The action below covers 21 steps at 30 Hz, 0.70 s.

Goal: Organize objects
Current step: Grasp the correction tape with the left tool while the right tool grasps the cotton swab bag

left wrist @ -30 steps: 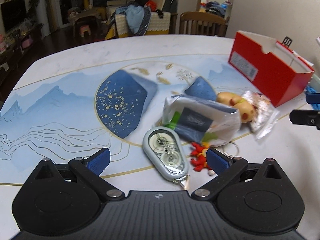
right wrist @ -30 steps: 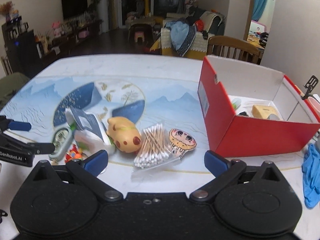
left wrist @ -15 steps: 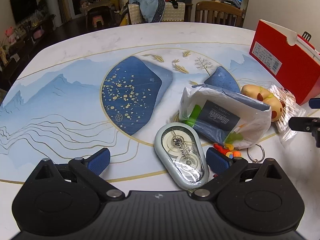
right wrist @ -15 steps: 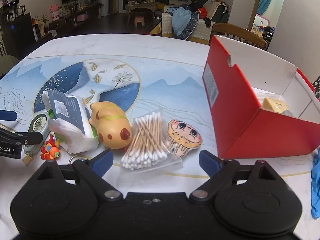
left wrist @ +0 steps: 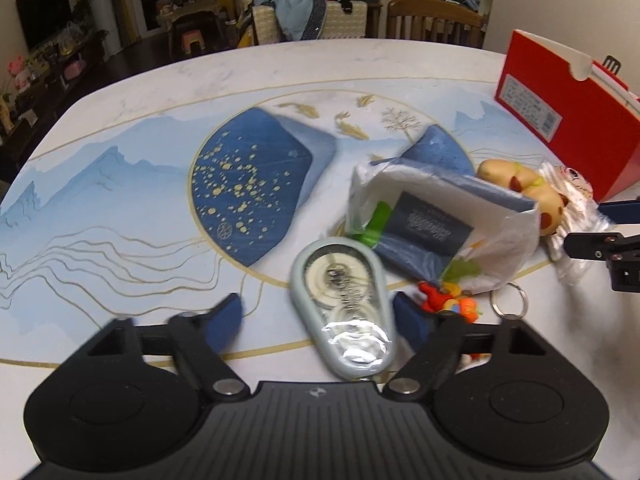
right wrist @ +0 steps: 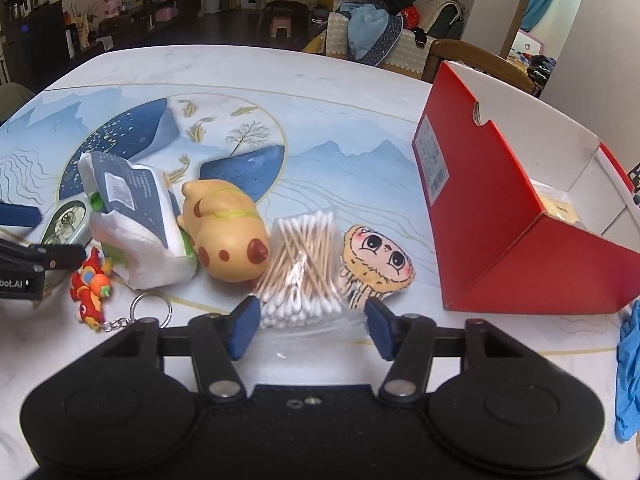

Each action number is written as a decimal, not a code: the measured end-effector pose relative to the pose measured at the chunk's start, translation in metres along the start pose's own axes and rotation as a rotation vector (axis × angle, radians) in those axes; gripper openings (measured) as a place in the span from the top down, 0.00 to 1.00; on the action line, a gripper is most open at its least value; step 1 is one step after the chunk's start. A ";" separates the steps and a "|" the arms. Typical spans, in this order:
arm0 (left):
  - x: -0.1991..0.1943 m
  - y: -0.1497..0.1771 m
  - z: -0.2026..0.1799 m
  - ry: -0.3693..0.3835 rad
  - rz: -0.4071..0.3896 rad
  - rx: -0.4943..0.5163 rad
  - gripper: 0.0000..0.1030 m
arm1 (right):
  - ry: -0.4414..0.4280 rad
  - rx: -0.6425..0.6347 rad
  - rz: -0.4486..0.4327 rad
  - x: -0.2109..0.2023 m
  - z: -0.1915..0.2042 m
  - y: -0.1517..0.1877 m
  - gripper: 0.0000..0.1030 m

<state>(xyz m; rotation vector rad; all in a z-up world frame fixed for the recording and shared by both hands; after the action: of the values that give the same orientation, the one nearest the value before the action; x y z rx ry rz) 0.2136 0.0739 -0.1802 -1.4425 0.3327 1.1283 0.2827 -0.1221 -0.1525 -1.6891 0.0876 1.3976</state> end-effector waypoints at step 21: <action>-0.024 0.017 0.017 0.043 0.016 -0.060 0.55 | -0.053 0.053 -0.116 -0.064 0.001 0.010 1.00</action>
<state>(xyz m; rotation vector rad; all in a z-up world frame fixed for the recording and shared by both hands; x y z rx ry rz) 0.1820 0.0748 -0.1690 -1.5210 0.3438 1.1300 0.2539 -0.1574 -0.1061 -1.5872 -0.0034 1.3405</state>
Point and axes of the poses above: each gripper's, at about its wrist camera, not at the fingertips, and x roughly the way its jaws point, z to its left, y to its underside, the point moved 5 cm from there along x, roughly the way its jaws point, and after that the axes turned 13 degrees about -y, right-handed, at the moved point
